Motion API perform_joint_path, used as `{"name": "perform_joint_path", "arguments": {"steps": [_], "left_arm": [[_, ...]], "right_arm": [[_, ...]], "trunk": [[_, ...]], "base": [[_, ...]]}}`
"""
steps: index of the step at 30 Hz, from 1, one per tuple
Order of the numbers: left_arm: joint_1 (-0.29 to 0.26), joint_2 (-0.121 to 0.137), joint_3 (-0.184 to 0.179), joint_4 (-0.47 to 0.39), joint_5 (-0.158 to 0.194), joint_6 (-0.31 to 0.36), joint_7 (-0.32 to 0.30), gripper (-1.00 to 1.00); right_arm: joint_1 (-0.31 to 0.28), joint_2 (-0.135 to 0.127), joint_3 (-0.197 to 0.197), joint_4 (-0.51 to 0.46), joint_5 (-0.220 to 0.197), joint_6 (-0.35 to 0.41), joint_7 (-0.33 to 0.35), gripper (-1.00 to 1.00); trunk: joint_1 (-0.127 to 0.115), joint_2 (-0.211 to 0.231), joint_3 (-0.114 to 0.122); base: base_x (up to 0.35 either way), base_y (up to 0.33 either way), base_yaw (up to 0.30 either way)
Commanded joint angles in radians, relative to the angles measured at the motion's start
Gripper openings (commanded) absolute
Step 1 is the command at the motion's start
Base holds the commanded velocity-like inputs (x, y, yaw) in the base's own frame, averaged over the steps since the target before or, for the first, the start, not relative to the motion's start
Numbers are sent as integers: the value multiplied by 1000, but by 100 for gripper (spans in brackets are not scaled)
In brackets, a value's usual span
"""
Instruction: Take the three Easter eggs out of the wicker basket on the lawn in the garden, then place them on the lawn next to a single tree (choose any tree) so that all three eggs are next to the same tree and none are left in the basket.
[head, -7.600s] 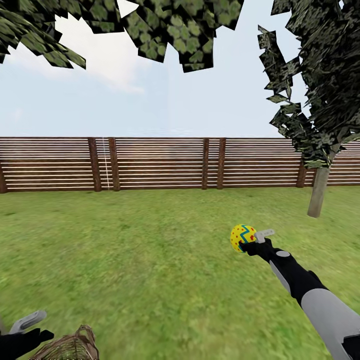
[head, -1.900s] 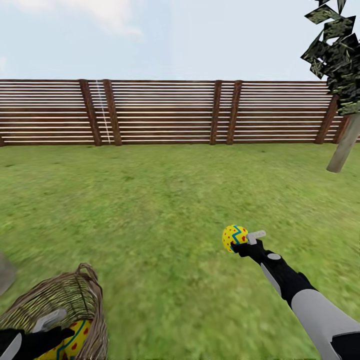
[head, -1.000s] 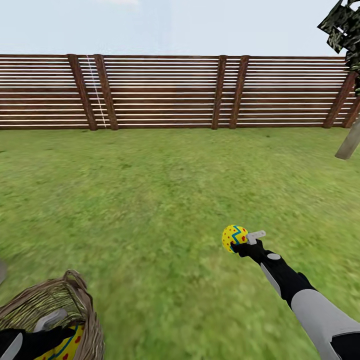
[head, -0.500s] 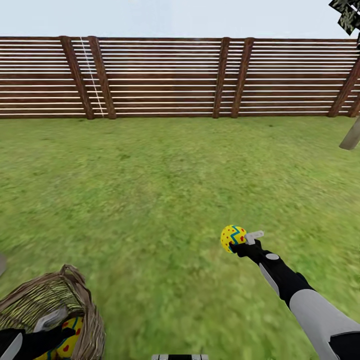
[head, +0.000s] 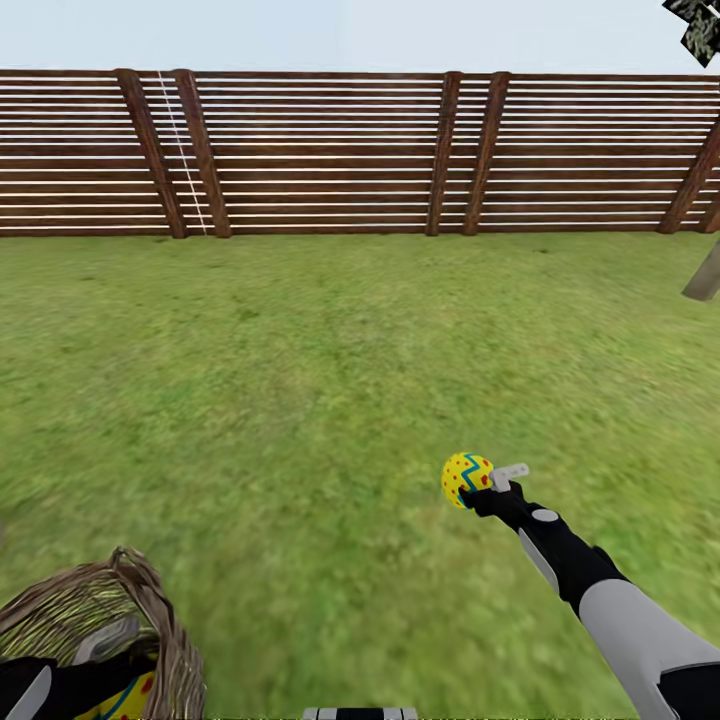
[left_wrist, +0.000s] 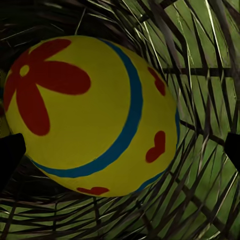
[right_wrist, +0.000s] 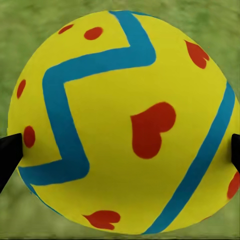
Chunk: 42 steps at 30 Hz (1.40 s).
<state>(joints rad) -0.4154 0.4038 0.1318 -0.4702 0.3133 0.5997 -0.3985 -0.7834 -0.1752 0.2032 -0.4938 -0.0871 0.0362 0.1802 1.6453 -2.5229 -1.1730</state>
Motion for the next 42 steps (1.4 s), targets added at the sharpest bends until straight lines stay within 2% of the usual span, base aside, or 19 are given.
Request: {"name": "perform_joint_path", "arguments": {"steps": [1,11,15,25,42], "left_arm": [[0,0,5,-1,3,8,-2,100],[0,20,8,-10,5,8,-2,100],[0,14,26,-10,7,8,-3,100],[0,2,26,-10,6,8,-3,100],[0,1,22,-10,6,8,-6,100]], "right_arm": [[0,-1,5,0,-10,4,1,-100],[0,4,5,1,-10,4,1,-100],[0,6,5,1,-10,4,1,-100],[0,6,5,1,-8,4,1,-100],[0,6,5,1,-8,4,1,-100]], "trunk": [[0,-1,-5],[5,-3,-43],[6,-4,-59],[11,-6,-94],[11,-6,-101]], "base": [[0,0,0],[0,0,0],[0,0,0],[0,0,0],[0,0,0]]}}
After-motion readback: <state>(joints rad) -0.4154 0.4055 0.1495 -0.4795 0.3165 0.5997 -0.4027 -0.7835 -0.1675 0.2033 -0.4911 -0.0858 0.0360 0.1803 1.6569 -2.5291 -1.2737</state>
